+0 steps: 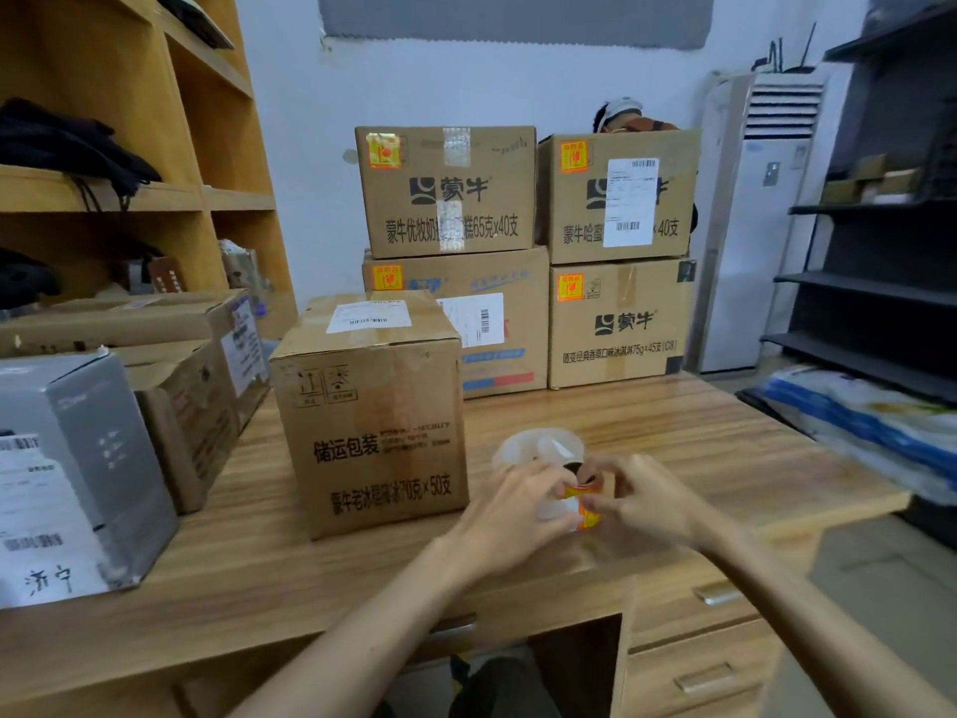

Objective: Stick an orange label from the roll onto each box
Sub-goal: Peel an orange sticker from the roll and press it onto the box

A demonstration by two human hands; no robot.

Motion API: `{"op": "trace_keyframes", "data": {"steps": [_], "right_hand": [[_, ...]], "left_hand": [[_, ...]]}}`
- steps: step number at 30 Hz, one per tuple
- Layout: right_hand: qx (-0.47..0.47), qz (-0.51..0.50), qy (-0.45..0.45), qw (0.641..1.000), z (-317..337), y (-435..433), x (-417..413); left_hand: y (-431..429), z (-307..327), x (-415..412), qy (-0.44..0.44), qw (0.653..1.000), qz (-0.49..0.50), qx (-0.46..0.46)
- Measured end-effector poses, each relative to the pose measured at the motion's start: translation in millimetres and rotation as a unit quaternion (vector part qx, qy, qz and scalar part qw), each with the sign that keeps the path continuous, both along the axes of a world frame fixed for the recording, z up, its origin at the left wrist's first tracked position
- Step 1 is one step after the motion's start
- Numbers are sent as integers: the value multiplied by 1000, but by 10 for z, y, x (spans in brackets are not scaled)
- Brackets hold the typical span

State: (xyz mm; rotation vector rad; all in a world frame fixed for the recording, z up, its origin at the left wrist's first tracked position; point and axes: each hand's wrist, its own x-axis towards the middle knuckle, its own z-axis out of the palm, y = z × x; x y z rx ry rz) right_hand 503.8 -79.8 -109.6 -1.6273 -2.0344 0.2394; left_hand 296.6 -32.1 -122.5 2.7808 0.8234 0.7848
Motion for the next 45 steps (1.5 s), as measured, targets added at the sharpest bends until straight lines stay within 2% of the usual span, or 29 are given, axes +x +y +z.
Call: {"op": "trace_keyframes", "data": {"steps": [3,7,17,23,29,34,38,45], "right_hand": [[-4,-4,19,1000,-118,25,31],[22,-35,31,999,-268,48,68],[108,-95,30,989,-535,101,-92],[181,-170,42,968,-658,149,-250],[206,-224,72,950,-703,208,-426],[267,-180,79,943,-686,143,-488],[232,-99,91,964,-719,165,-548],[209,-90,124,966,-745,205,-557]], "left_hand": [[28,-109,45,-24,998,3,-64],[169,-249,-25,-78,992,31,-96],[286,-491,-87,-95,991,83,-54],[293,-515,-85,-94,993,62,-30],[316,-532,-96,-115,991,56,-47],[344,-537,-88,-139,984,44,-102],[377,-549,-104,-169,977,24,-132],[382,-550,-102,-183,971,14,-154]]}}
